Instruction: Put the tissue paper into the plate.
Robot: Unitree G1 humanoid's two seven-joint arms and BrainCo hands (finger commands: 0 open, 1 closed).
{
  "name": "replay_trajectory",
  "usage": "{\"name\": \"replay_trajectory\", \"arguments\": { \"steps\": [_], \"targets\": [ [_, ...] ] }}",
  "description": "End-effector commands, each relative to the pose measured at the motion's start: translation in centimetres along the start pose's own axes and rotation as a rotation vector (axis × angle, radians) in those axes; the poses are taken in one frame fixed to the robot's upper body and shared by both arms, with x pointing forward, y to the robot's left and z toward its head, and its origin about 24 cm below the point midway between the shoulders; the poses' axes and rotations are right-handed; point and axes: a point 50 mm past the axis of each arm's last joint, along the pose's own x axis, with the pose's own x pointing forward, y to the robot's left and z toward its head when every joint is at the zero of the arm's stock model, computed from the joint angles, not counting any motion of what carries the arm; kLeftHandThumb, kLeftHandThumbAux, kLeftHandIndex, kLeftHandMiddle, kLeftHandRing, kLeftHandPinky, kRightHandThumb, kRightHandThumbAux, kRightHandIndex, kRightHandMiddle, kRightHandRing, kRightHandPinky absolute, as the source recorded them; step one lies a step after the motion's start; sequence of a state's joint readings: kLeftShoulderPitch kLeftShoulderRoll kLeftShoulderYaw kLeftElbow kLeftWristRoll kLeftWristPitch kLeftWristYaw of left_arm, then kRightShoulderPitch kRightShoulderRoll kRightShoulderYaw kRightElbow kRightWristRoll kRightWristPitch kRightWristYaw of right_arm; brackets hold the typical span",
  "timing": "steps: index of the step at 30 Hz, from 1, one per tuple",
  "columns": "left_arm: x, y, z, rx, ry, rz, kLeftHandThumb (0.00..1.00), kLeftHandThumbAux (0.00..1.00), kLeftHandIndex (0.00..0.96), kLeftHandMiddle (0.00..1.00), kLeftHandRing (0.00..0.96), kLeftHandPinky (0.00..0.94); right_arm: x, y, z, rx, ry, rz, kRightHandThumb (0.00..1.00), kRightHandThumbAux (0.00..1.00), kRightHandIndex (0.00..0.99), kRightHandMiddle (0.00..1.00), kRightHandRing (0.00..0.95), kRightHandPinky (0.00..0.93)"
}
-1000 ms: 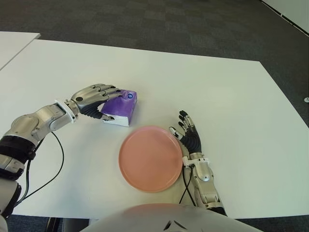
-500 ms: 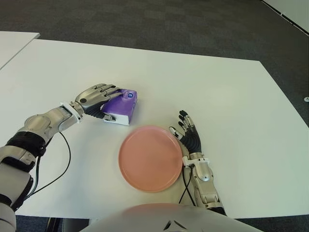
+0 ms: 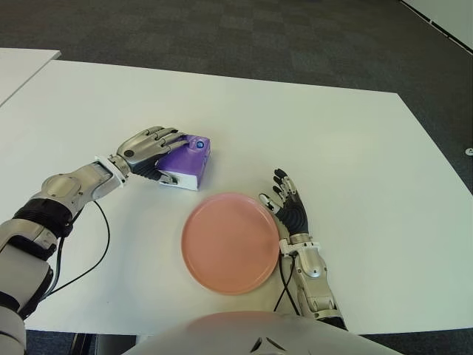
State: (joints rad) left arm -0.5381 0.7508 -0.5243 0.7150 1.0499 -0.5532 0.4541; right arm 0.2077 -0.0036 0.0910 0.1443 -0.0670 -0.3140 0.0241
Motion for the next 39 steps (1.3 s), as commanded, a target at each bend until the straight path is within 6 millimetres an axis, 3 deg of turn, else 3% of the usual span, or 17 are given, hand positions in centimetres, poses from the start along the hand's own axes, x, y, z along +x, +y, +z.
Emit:
{"name": "replay_trajectory", "arguments": {
  "steps": [1,34,37,39],
  "targets": [
    [0.0,-0.1,0.1,-0.004,-0.006,0.000,0.043,0.350,0.000,0.000,0.000,0.000,-2.2,0.2,-3.5,0.012,0.219,0.015,0.000,0.671,0.000,0.000,0.000,0.000],
    [0.3,0.7,1.3,-0.013,-0.071,0.053,0.023,0.360,0.000,0.000,0.000,0.000,-2.3,0.4,-3.4,-0.001,0.213,0.040,0.000,0.619,0.000,0.000,0.000,0.000],
    [0.3,0.5,1.9,0.014,-0.092,0.070,0.015,0.361,0.000,0.000,0.000,0.000,-2.3,0.4,-3.4,0.003,0.213,0.041,0.000,0.621,0.000,0.000,0.000,0.000],
    [0.2,-1.5,2.9,0.044,-0.100,0.064,0.008,0.362,0.000,0.000,0.000,0.000,-2.4,0.5,-3.4,0.008,0.217,0.040,0.000,0.625,0.000,0.000,0.000,0.000]
  ]
}}
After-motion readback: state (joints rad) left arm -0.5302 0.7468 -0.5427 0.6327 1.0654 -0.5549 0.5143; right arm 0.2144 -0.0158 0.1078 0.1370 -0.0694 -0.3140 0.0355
